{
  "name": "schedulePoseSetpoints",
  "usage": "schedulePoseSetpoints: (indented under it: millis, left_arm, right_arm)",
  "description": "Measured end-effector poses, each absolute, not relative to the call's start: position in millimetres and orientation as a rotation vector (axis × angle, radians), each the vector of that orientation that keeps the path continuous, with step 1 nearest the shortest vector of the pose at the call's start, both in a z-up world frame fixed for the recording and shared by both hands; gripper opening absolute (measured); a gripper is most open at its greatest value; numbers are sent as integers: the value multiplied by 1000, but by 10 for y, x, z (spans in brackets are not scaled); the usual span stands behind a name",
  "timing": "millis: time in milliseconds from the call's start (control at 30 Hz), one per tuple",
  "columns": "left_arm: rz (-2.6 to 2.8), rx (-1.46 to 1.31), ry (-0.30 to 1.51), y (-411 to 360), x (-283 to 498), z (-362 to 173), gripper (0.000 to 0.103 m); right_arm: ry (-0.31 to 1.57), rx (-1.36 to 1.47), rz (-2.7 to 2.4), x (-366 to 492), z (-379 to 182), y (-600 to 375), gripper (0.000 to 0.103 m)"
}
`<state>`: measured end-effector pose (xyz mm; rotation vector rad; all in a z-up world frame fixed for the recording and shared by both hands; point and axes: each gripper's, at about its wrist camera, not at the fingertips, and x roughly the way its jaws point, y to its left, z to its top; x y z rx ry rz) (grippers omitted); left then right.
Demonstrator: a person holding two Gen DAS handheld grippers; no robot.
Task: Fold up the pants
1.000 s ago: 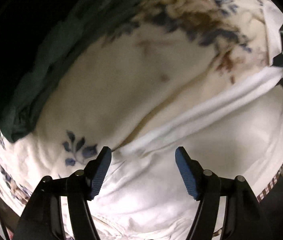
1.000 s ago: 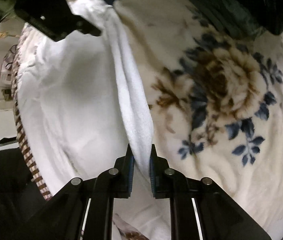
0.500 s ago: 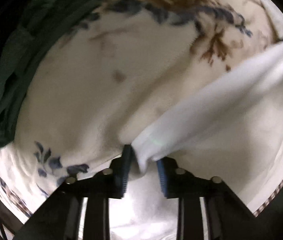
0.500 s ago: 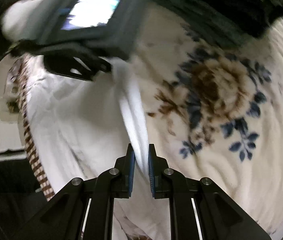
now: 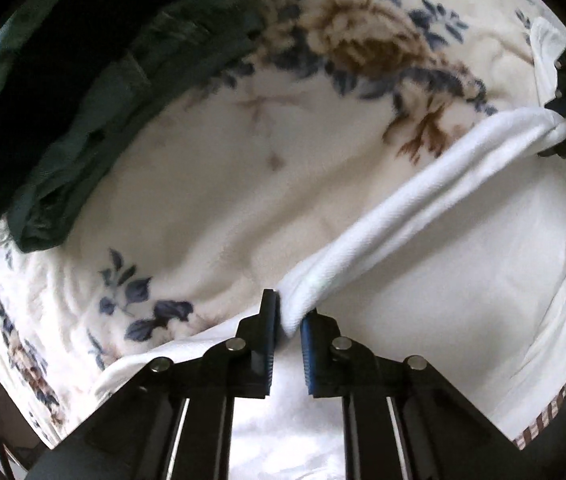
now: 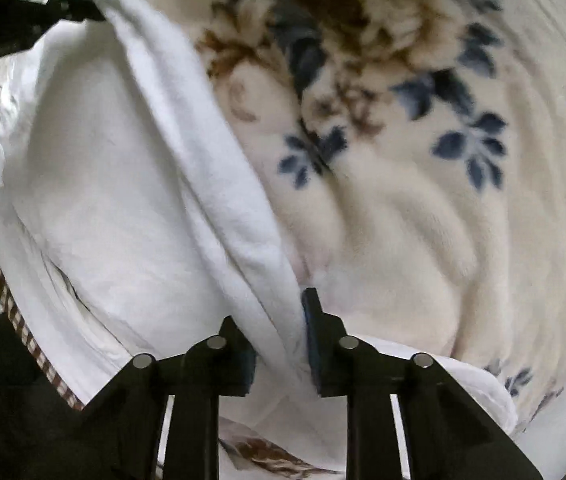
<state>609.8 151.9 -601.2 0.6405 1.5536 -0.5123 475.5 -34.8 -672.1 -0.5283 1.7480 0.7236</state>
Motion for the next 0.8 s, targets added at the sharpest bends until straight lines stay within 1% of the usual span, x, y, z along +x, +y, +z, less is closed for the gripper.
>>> schedulePoseSetpoints:
  millis: [67,133,400,467,567,700,733,800]
  left_arm:
    - [-487,632,1531,1646,6108,-5920,8]
    - [-469,624,1512,1682,6008,-5811,8]
    - [-386,460,1478,2173,5740,-5187,8]
    - [-358,406,1474,2382,5607,-5083,8]
    - [-318,338,1493,2471,5300,-4883,8]
    - [-255,232,1553,2754,4896,-4875,8]
    - [-246,213,1565,2648,4841,-4781,8]
    - [-221,153,1597,2797,4662,-4848,8]
  right_arm:
    - [1715,-518,712,4753,-6566,-400,20]
    - [1683,-497,674,4709,-6412,-451,18]
    - [1533,-375,521,4486,-5659,-636,13]
    - [1511,-366,501,4207,-5564,-630,12]
    - [1488,-355,464,3694,-5480,-519,12]
    - [1494,-315,425,3051,-5383,-490,11]
    - [1503,-308,416,2873,-5394,-485,11]
    - [1533,-264,389,2557,-5402,-491,10]
